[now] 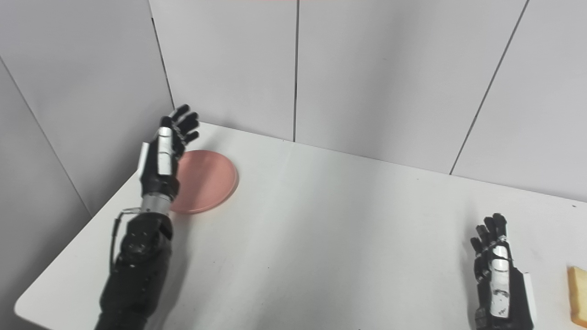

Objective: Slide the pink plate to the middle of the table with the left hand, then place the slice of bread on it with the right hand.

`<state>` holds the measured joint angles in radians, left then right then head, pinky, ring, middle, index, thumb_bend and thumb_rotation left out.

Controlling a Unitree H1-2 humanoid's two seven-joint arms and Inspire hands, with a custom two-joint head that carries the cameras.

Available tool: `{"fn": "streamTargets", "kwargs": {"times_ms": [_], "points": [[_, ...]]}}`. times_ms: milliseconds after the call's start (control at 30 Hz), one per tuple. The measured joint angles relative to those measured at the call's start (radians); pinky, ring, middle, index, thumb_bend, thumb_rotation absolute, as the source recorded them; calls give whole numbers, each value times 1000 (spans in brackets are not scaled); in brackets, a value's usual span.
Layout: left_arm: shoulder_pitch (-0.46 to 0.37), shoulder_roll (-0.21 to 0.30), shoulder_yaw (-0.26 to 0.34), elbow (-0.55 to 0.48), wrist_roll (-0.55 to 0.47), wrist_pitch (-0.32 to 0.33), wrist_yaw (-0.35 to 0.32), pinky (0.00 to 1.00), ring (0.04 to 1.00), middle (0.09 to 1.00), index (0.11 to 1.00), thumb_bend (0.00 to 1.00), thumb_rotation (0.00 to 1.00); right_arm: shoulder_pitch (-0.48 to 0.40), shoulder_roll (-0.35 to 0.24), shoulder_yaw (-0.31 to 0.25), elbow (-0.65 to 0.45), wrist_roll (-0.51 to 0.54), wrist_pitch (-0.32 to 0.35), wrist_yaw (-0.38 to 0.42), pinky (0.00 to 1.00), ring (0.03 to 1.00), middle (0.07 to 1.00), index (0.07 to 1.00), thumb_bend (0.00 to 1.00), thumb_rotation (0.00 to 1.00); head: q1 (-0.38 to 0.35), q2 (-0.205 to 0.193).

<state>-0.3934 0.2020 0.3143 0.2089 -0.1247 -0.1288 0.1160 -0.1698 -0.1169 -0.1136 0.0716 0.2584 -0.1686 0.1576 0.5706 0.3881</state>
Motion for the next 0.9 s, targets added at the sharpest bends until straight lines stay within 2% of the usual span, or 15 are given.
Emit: {"fn": "streamTargets", "kwargs": {"times_ms": [133,567,800,900], "points": [[-8,40,35,35,-38,8,0,804,818,805,798,727,1000,-4,1,-1,6,-2,0,0,1000,995,999,1000,487,932,6,-2],[-42,164,51,204,-73,25,-27,802,824,817,790,720,1000,-7,3,-1,10,2,-6,2,1000,992,999,1000,494,926,15,-9],[-57,180,58,280,-101,23,-55,761,826,828,807,735,1000,-8,4,-2,11,3,-10,2,1000,994,995,1000,472,940,17,-11],[-70,180,58,317,-112,23,-59,759,815,816,804,738,1000,-8,4,-2,11,3,-10,2,1000,988,994,1000,495,928,17,-9]]}}
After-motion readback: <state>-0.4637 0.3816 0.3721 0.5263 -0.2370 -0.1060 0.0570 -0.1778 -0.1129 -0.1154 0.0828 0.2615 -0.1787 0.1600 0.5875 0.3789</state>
